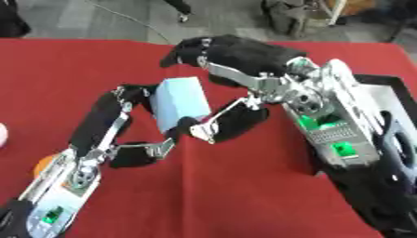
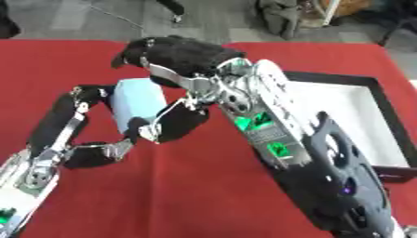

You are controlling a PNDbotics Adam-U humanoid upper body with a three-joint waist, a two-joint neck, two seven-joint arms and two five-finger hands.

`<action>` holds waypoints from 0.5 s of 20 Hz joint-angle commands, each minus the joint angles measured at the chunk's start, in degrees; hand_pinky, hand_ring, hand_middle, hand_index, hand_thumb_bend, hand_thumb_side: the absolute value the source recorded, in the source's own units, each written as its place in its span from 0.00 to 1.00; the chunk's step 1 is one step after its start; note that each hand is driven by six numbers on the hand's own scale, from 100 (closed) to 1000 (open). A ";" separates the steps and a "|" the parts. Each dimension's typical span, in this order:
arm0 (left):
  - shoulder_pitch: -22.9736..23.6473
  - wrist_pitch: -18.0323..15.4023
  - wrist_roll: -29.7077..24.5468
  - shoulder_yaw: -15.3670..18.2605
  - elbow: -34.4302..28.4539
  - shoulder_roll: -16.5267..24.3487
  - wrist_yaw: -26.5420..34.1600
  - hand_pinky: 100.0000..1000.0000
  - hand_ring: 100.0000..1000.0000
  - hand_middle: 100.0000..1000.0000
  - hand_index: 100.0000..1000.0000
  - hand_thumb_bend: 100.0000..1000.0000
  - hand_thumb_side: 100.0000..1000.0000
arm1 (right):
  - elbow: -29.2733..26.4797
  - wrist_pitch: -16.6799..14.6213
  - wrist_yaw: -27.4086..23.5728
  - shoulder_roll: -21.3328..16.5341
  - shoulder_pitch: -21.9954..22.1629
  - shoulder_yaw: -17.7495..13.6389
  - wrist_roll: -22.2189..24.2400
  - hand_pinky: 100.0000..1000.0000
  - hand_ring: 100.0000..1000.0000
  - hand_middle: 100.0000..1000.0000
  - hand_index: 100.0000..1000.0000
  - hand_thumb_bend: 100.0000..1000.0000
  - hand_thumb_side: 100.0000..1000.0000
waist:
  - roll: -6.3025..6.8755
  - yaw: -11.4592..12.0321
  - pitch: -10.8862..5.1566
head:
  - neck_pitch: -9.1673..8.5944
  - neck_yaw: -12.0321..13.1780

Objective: Pick up the objects with one hand, pass them to the other hand, and then place them into the box on the other side of the table.

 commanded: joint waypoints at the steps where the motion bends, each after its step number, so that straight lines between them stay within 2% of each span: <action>1: -0.52 -0.29 0.99 0.22 -1.23 0.50 0.13 0.57 0.42 0.34 0.43 0.00 0.46 | -1.18 -0.12 -0.84 -0.22 -0.96 -0.61 0.86 0.92 0.95 0.88 0.92 0.18 0.25 | 0.18 0.06 -0.75 | -0.65 -0.16; 10: -0.37 -2.61 2.72 -0.31 -2.96 0.99 -0.83 0.57 0.42 0.33 0.42 0.00 0.44 | -1.17 0.26 1.32 -0.36 -0.94 -0.65 1.41 0.92 0.95 0.88 0.91 0.19 0.22 | 0.21 0.12 -0.69 | -0.69 -0.44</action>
